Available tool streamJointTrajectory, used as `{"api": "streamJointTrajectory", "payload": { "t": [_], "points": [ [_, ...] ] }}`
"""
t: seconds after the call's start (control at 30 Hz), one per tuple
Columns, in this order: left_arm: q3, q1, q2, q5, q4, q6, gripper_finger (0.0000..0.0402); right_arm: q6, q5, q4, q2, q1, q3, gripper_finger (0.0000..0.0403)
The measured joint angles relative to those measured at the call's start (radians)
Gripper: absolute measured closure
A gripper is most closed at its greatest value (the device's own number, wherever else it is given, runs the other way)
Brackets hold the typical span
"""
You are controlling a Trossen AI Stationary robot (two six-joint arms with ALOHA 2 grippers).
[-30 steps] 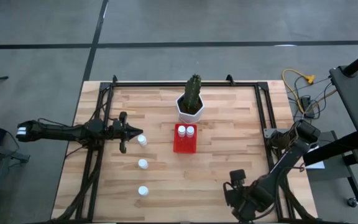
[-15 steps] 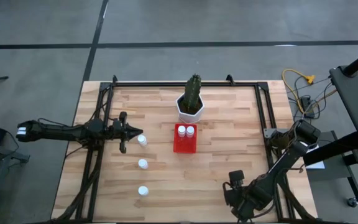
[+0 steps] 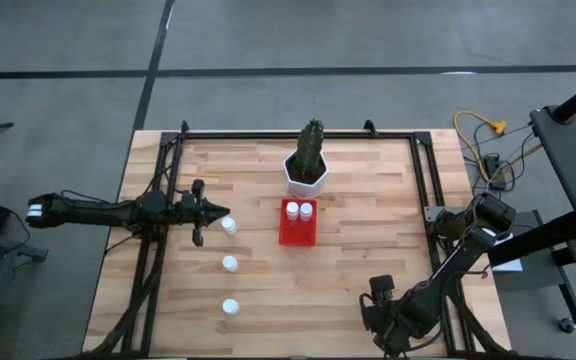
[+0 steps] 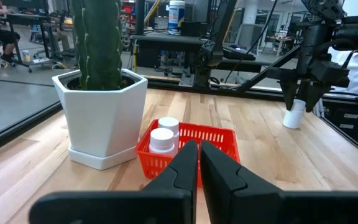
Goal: Pick and place pill bottles into a basket
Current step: Put the white pill bottle into the red bin
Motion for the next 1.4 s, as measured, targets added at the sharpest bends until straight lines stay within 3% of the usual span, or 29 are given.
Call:
{"api": "streamJointTrajectory", "payload": {
  "t": [0.27,0.57,0.9,1.4],
  "points": [
    [0.0,0.0,0.001,0.0,0.0,0.0,0.0401,0.003,-0.012,-0.001,0.0,0.0,-0.005,0.0181],
    [0.0,0.0,0.0,0.0,0.0,0.0,0.0401,-0.008,-0.012,-0.002,0.002,0.0,-0.013,0.0244],
    [0.0,0.0,0.0,0.0,0.0,0.0,0.0401,-0.067,0.015,0.003,0.002,-0.025,-0.013,0.0246],
    [0.0,0.0,0.001,0.0,0.0,0.0,0.0401,-0.393,0.068,0.001,-0.055,-0.274,0.06,0.0246]
  ]
}}
